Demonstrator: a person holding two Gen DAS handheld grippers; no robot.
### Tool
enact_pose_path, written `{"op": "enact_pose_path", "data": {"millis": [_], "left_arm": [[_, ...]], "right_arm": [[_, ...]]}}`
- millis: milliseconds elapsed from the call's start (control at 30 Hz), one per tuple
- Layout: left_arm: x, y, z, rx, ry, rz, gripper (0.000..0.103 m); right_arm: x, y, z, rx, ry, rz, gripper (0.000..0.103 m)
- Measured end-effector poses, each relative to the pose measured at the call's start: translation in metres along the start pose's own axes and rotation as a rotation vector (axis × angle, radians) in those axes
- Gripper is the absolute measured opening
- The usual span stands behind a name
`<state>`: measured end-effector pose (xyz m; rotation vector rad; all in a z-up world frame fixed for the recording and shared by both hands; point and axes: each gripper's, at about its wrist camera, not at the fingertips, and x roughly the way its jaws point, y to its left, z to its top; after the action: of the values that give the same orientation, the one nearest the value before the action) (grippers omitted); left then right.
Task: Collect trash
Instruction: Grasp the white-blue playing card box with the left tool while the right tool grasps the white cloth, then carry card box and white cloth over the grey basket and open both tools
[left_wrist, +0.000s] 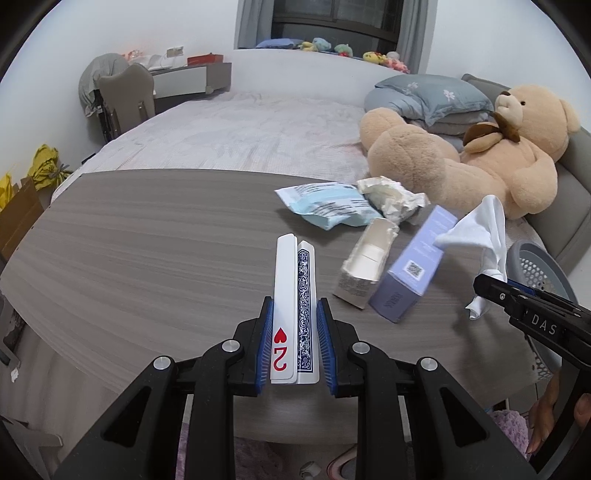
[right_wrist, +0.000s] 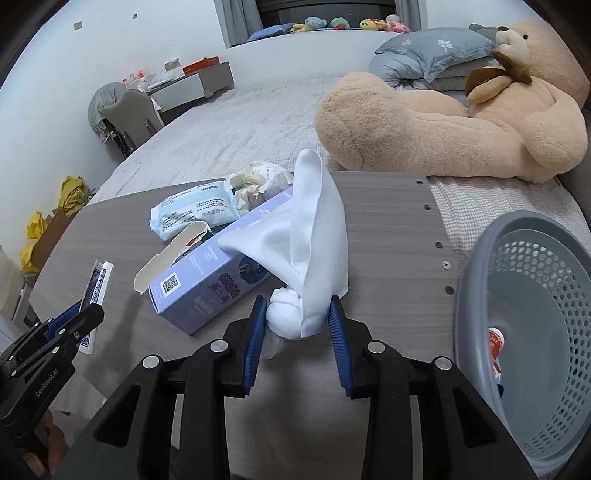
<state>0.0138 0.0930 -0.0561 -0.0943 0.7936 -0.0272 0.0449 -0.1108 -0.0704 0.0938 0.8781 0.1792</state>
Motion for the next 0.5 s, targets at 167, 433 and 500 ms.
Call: {"op": "enact_pose_path", "data": {"millis": [167,433,500], "left_arm": [[-0.013,-0.018,-0.003,0.032,-0.009,-0.027,0.023],[-0.037,-0.054,-0.004,0.086,-0.020,-0.090,0.023],[-0.041,-0.065,-0.005,0.103,-0.016,-0.110,0.024]], "right_arm": [[-0.022,-0.009,-0.012,0.013,-0.022,-0.008,0.033],[-0.064,-0.035,-0.039,0.047,-0.059,-0.022,0.033],[-0.072,-0.044,-0.047,0.058,-0.065,-0.034,0.033]]}}
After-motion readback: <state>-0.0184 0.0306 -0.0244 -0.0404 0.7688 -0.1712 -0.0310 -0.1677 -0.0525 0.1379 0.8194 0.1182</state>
